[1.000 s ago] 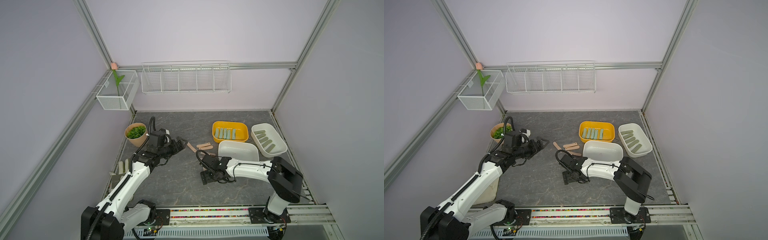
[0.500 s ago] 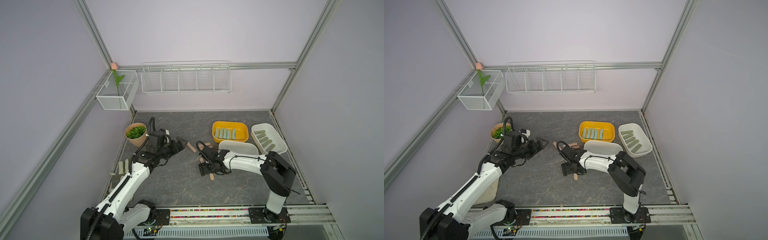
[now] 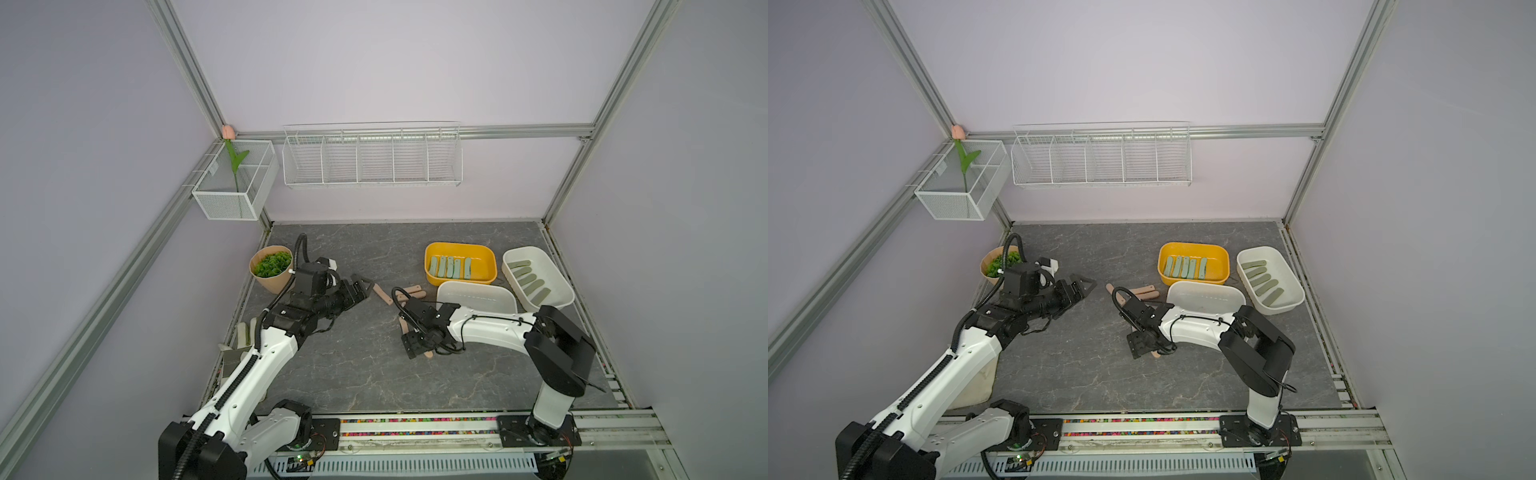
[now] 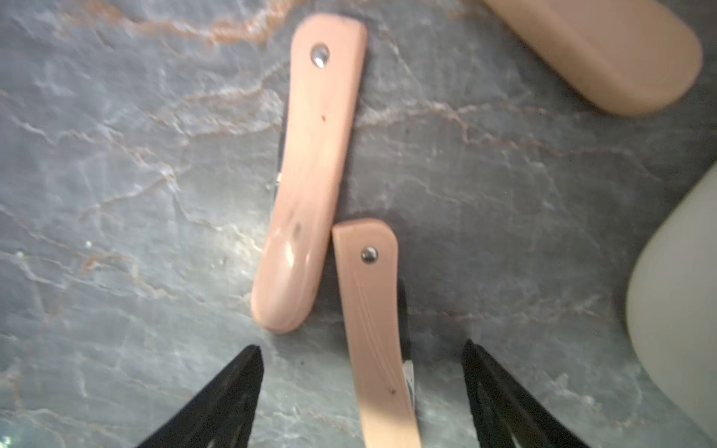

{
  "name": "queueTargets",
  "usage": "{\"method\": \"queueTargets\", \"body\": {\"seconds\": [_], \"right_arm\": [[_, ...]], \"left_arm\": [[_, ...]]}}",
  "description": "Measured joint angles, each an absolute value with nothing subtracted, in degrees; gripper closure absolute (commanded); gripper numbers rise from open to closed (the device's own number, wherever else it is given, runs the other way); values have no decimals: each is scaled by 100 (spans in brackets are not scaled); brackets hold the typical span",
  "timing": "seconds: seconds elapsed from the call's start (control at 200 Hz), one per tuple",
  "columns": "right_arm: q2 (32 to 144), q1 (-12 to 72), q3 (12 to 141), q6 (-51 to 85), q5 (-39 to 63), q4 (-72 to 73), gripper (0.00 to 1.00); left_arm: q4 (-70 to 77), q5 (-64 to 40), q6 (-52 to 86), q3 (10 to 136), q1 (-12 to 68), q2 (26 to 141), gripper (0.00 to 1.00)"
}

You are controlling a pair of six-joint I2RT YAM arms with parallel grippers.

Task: Place the fruit knives into the storage box by color
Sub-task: Pick up the fruit knife from the center of the board.

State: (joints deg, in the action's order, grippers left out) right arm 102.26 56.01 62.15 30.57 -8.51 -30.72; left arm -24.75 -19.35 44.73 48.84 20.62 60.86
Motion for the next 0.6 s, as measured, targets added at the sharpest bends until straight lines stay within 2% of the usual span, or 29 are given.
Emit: {"method": "queueTargets", "body": {"seconds": [0.215,0.6], "right_arm": [[10160,5774,6064,2947,-1203,-3129,25],[10374,5953,6320,2808,-1522,-3225,52]], "left_arm": [[-2473,-1938,4495,4884,2062,6088,1],[-2475,-1935,4543,4884,2062,6088,1]]}}
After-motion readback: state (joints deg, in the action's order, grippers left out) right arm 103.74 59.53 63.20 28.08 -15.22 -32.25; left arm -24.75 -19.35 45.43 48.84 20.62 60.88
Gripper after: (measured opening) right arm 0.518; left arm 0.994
